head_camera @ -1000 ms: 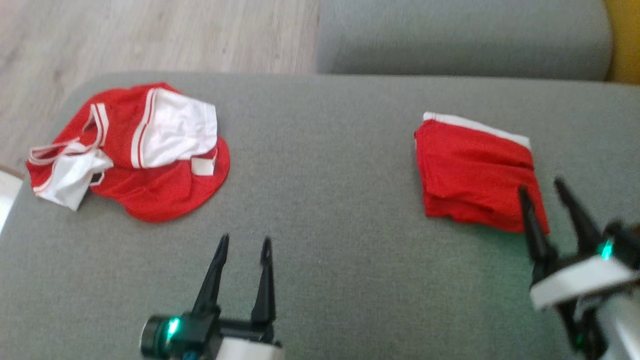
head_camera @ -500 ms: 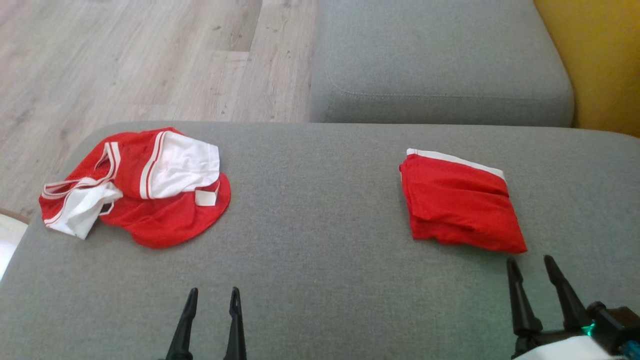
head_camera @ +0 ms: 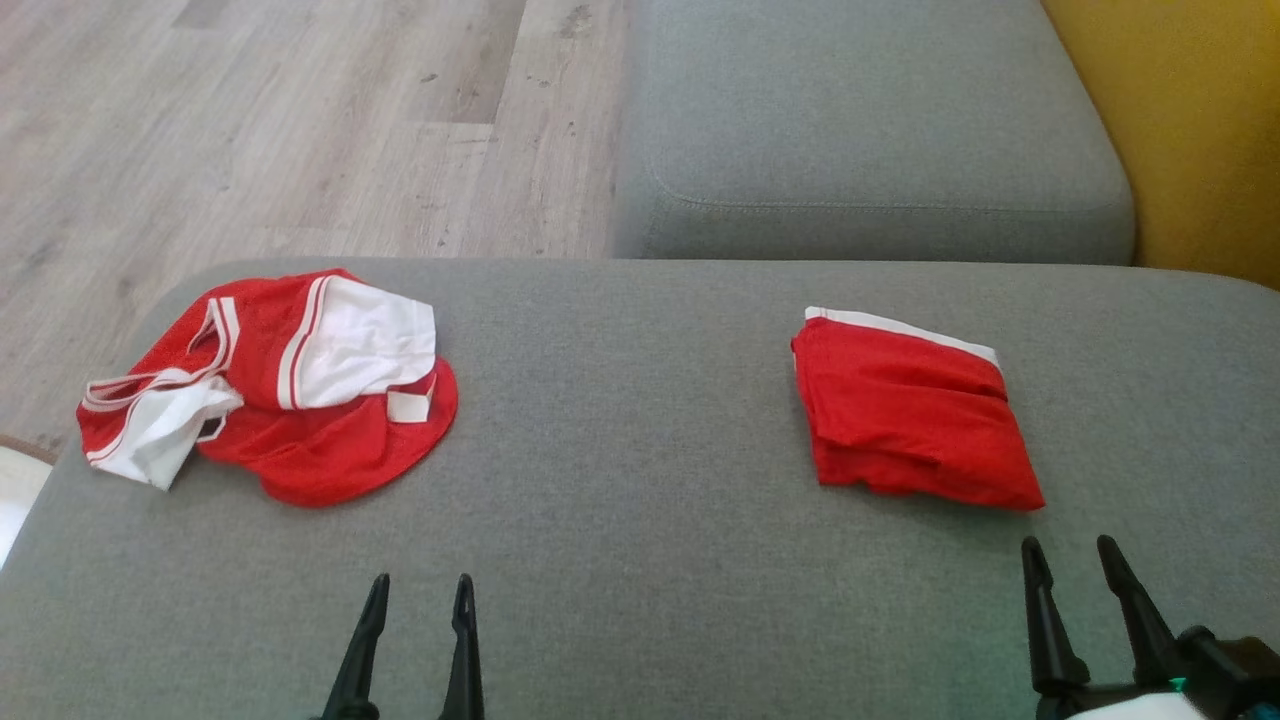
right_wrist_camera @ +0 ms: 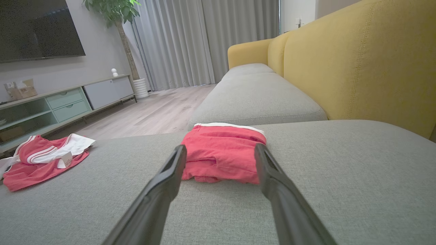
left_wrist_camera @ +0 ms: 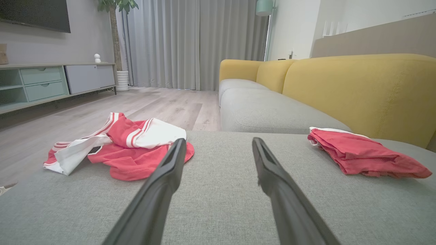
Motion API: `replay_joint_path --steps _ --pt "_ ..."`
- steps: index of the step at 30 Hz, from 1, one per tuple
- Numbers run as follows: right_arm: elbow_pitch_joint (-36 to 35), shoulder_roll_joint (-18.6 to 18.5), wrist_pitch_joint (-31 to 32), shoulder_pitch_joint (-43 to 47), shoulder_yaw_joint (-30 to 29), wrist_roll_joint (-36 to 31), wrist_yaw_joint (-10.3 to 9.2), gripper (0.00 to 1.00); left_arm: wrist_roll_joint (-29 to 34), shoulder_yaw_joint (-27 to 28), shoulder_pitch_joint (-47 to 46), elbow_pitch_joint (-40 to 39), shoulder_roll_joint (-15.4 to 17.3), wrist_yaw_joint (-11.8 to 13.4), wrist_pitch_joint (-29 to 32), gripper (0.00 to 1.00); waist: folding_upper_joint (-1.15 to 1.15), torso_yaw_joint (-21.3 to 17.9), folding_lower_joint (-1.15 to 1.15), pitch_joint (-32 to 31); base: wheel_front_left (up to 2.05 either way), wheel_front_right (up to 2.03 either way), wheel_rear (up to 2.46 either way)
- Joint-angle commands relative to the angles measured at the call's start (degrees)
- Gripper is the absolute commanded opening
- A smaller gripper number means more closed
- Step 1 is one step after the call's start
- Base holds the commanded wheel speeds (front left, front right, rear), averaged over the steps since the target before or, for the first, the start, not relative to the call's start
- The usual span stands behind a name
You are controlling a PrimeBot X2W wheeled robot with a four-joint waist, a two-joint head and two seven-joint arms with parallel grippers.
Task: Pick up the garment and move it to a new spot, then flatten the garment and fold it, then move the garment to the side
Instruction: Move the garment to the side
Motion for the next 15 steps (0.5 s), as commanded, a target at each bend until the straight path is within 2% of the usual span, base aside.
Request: replay_joint_path --steps 1,15 --pt "-1.5 -0.6 -0.8 -1.6 1.3 -0.8 0.37 1.00 0.8 2.2 -2.2 -1.8 -0.4 -0.1 -0.3 1.00 0.00 -0.3 0.00 -0.2 0.00 0.00 0.00" --pt "-1.1 -0.1 -0.8 -1.2 2.0 -1.5 0.37 1.00 1.9 2.9 -1.9 -2.0 -0.4 -1.0 -0.3 1.00 0.00 -1.5 0.00 -0.6 0.00 0.00 0.00"
